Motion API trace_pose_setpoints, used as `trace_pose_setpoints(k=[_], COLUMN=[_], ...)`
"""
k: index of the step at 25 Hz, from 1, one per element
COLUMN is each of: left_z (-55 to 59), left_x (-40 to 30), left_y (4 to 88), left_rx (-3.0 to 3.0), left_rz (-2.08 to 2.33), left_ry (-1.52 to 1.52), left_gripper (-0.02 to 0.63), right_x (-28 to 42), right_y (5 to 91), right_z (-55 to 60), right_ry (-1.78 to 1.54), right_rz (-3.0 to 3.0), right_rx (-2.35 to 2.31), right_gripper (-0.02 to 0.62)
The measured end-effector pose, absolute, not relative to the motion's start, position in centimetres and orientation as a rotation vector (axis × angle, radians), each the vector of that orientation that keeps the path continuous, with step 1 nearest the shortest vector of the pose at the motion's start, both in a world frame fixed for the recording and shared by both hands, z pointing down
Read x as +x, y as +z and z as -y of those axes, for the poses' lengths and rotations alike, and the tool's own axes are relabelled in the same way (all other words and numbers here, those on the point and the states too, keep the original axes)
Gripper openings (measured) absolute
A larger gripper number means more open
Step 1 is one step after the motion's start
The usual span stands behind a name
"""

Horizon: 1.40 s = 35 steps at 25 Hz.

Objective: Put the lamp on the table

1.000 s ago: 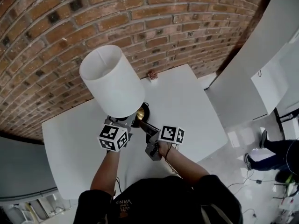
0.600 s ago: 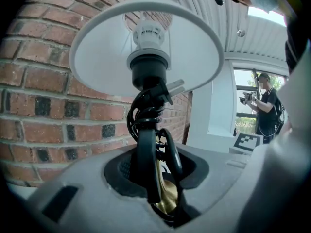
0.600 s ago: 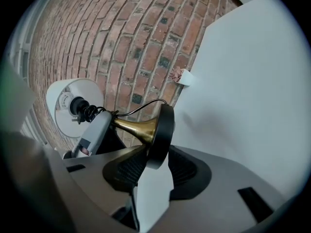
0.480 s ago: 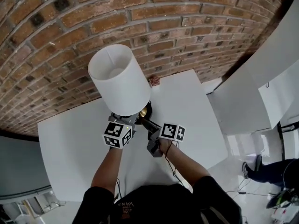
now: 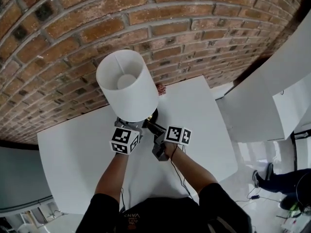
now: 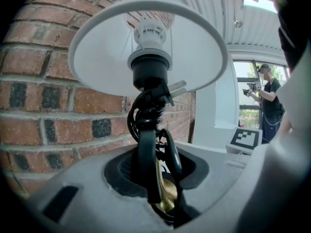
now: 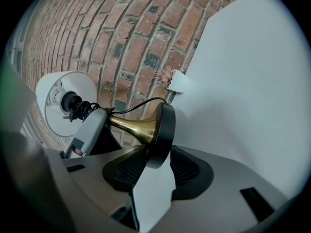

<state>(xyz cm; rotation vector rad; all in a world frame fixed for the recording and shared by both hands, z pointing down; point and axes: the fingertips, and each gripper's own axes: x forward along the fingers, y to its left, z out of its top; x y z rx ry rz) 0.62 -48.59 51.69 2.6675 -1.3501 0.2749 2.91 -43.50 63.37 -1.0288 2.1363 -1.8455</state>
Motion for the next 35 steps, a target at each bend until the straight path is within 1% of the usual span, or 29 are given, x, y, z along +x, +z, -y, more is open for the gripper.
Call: trace_pose_setpoints(k=[14, 16, 19, 22, 24, 25, 28, 35], left_z=[50.7, 50.8, 50.8, 50.7, 50.6, 50.6, 50.5, 50.7], left_x=[-0.2, -0.4, -0.5, -0.4, -0.5, -0.5, -0.5, -1.6], left_y=[54.0, 54.2, 54.4, 54.6, 54.8, 54.9, 55.1, 55.3], left_rx=[2.657, 2.649, 2.647, 2.647, 2.65, 2.656, 2.669, 2.619], left_rz=[1.371, 1.372, 1.373, 1.369, 1.375, 1.377, 1.384, 1.417], left_ry=[0.283, 0.281, 0.28, 0.292, 0.313, 0.323, 0.336, 0.295], left_gripper=[0.123, 0.123, 0.123, 0.123, 0.121, 0.12, 0.112, 0.114], right_x=[2.5, 2.3, 2.3, 2.2, 2.1, 2.1, 2.1, 2.4], right_y=[65.4, 65.5, 65.5, 65.3, 65.2, 65.1, 64.7, 63.7], right_z=[45.4, 45.4, 45.3, 45.1, 44.8, 44.7, 44.3, 42.3], right_ry=[-1.93, -1.938, -1.94, -1.947, -1.959, -1.964, -1.954, -1.921], right_rz=[-2.075, -2.058, -2.048, -2.058, -2.061, -2.058, -2.047, -2.085], right_rx=[-1.062, -1.063, -1.068, -1.072, -1.062, -1.053, -1.041, -1.033], right_gripper=[0.144, 0.17, 0.175, 0.206, 0.21, 0.222, 0.209, 0.209])
